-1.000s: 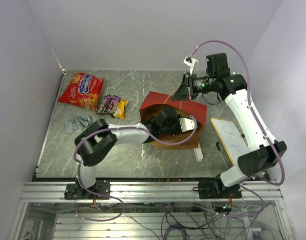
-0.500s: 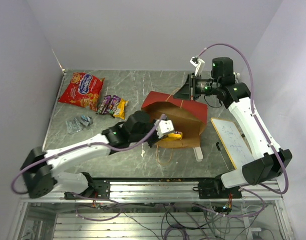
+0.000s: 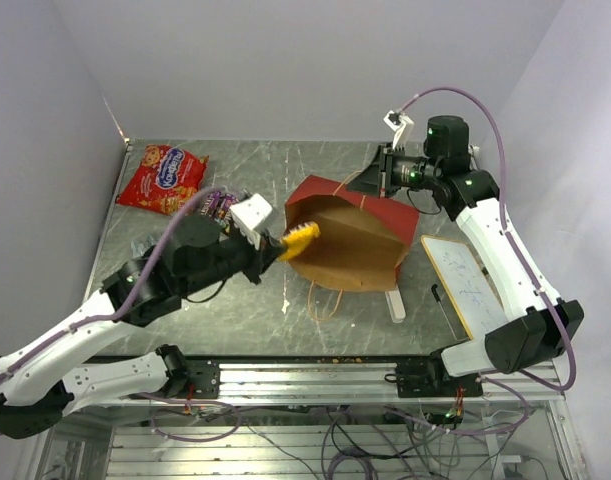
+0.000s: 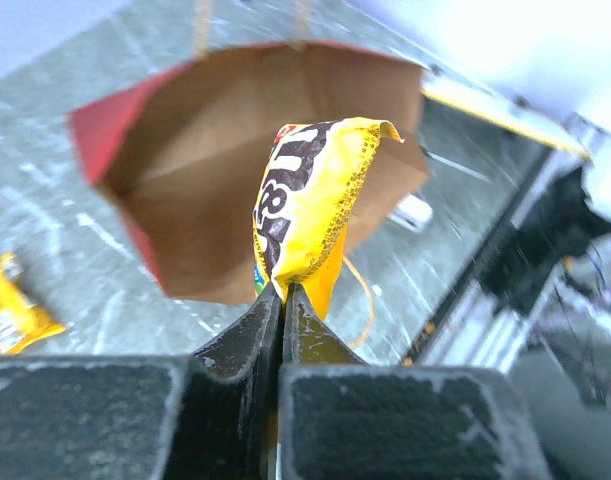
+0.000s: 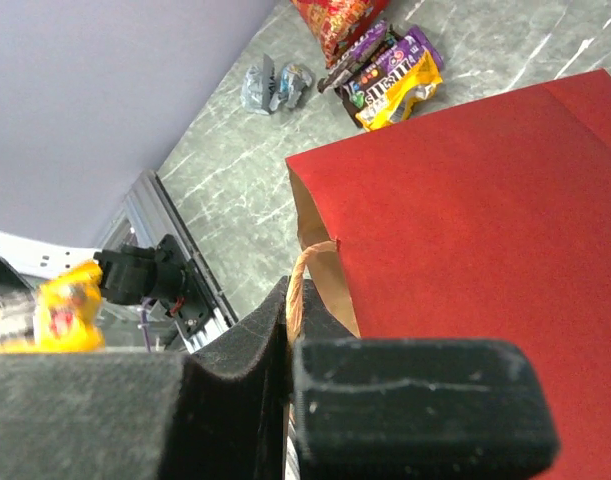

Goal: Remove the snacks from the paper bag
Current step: Place the snack at the center of the board.

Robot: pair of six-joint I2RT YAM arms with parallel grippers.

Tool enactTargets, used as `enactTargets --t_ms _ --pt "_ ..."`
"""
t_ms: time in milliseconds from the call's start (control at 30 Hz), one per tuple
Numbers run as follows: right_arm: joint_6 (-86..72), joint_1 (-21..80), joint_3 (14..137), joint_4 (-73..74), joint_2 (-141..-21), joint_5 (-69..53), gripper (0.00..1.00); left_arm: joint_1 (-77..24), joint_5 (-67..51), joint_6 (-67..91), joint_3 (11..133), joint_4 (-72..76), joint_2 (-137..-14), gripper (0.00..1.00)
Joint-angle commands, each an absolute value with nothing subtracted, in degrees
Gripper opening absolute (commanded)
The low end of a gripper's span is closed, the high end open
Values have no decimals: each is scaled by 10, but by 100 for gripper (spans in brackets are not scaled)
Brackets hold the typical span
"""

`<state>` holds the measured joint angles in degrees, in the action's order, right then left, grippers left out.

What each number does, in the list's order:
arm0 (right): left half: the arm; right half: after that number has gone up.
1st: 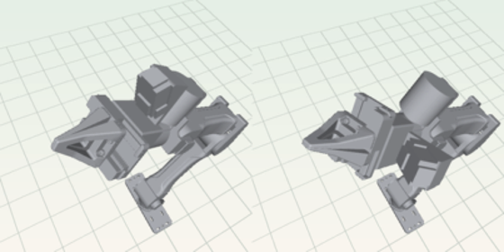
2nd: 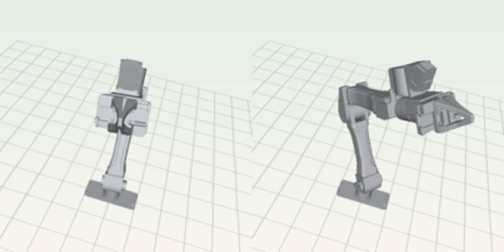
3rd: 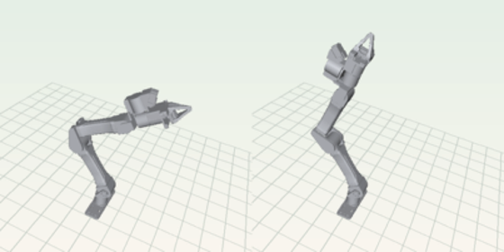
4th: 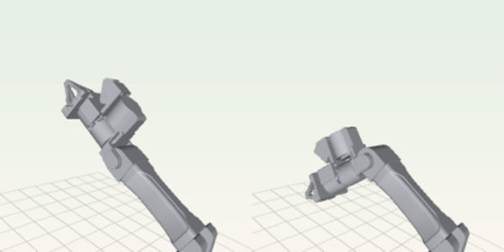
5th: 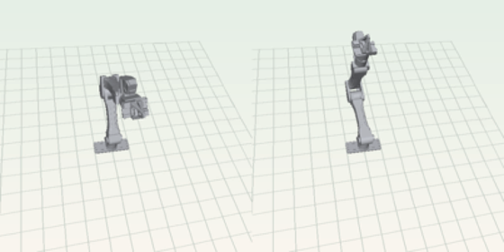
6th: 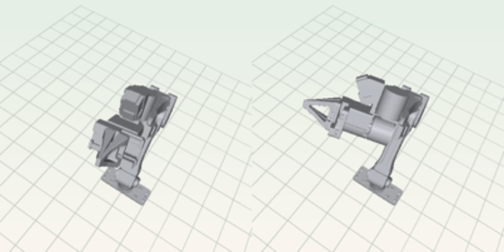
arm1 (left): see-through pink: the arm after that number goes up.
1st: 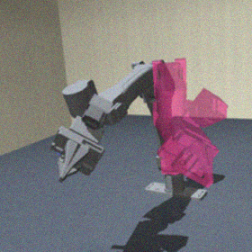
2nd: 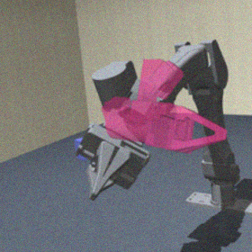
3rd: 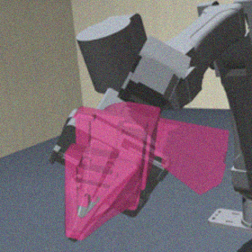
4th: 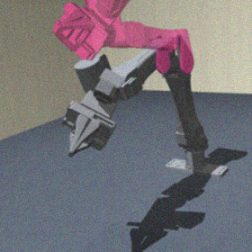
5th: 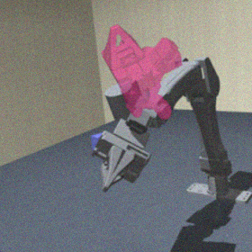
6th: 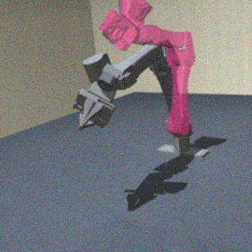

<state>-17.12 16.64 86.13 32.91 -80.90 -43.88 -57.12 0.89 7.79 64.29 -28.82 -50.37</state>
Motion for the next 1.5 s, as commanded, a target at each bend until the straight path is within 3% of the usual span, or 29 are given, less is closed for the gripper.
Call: enactTargets --t_ms 0,200,400,667,967,1467 --pt "-173 162 886 300 -832 -455 0 -557 230 159 731 -379 -542 7" --pt "-157 161 956 325 -893 -474 0 -468 268 142 846 -443 -660 7" --pt "-166 161 970 320 -911 -489 0 -299 184 170 908 -460 -791 7" --pt "-160 161 921 281 -896 -512 0 -187 57 192 844 -364 -917 7" --pt "-158 161 909 269 -901 -540 0 -140 6 208 847 -321 -1031 7" --pt "-171 161 886 250 -893 -558 0 -126 34 198 813 -240 -1090 8"
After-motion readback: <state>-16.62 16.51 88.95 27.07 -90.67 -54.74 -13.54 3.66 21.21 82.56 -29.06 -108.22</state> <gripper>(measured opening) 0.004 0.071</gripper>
